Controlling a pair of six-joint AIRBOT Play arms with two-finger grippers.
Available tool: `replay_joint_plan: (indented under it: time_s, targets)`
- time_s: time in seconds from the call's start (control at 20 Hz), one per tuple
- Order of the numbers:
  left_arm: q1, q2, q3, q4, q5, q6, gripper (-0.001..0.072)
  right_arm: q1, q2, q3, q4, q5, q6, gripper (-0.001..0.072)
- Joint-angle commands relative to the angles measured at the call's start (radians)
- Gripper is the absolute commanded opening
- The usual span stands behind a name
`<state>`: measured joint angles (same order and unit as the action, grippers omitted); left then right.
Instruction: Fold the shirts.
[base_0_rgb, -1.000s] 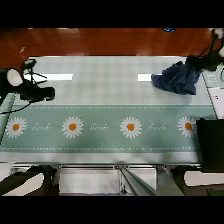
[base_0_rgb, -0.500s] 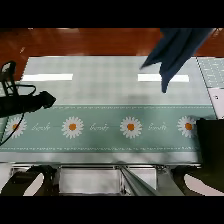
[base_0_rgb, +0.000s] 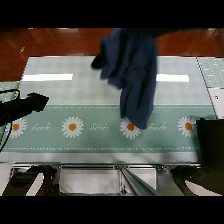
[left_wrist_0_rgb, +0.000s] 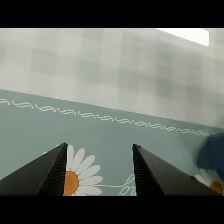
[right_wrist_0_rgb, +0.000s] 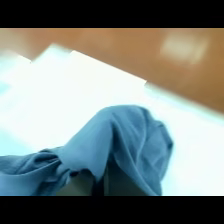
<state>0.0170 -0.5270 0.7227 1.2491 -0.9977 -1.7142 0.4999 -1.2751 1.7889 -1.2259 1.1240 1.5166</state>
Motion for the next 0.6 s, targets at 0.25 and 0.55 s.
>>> replay_joint_plan:
  time_s: [0.25, 0.55]
  targets:
    - [0.003, 0.009, -0.002, -0.008, -0.016, -0.023, 0.0502, 0.322, -0.399, -0.195, 0.142, -0.213, 0.149, 0.0027]
    - [0.031, -0.030, -0.002, 0.018, -0.069, 0.022, 0.0501, 0.100, -0.320, -0.184, 0.206, -0.036, 0.145, 0.0407]
